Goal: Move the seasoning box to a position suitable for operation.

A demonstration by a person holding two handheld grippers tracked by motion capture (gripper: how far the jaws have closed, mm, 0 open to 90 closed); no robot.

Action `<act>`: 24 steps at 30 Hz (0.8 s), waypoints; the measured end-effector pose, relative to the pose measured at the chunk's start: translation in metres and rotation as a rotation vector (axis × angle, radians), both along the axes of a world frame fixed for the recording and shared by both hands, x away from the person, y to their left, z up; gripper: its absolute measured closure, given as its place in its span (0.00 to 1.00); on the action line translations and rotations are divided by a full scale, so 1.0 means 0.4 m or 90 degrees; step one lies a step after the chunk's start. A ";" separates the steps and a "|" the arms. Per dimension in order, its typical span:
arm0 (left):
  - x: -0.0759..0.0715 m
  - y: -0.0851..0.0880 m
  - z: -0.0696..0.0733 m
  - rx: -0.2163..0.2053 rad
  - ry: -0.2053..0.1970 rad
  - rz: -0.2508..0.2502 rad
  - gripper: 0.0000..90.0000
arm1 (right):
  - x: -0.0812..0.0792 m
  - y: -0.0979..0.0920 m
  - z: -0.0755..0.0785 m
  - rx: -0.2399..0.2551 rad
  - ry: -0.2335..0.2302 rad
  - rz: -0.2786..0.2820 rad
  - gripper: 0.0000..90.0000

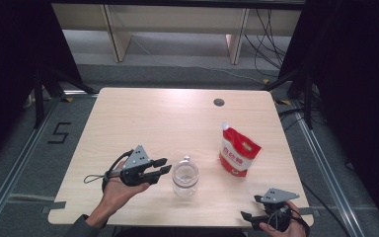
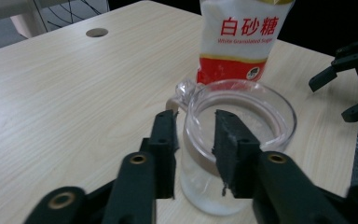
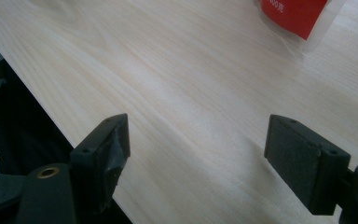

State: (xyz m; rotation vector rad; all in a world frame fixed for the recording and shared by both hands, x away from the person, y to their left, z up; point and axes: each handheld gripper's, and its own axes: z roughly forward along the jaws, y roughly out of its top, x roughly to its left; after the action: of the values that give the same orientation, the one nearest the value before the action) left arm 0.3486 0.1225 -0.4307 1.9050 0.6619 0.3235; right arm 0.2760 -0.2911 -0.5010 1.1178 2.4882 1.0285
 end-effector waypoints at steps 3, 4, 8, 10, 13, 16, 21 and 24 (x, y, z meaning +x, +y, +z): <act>0.013 -0.012 0.009 -0.012 0.014 -0.003 0.89 | -0.003 0.002 -0.001 0.008 0.014 -0.004 0.26; 0.015 -0.019 0.011 -0.014 0.016 0.008 0.90 | -0.001 0.001 -0.002 0.004 0.012 -0.001 0.25; 0.043 -0.041 0.010 -0.019 0.031 0.013 0.92 | -0.001 0.001 -0.001 0.003 0.011 0.001 0.26; 0.066 -0.056 0.016 -0.017 0.039 0.010 0.93 | 0.000 0.000 -0.003 0.001 0.003 0.007 0.26; 0.083 -0.065 0.018 -0.007 0.029 -0.002 0.94 | -0.001 0.001 -0.002 0.001 0.012 0.006 0.26; 0.096 -0.089 0.015 -0.001 0.033 -0.012 0.97 | -0.005 0.006 -0.002 0.006 0.028 -0.001 0.26; 0.105 -0.099 0.017 0.015 0.021 -0.021 0.98 | -0.003 0.003 -0.003 0.002 0.017 0.004 0.26; 0.113 -0.099 0.017 0.003 0.029 -0.013 0.99 | -0.001 0.003 -0.003 0.002 0.016 0.012 0.26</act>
State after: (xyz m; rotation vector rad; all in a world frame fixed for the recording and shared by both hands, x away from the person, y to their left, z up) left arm 0.3938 0.0827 -0.4240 1.9273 0.6722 0.2703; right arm 0.2755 -0.2897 -0.5023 1.1166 2.5225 1.0302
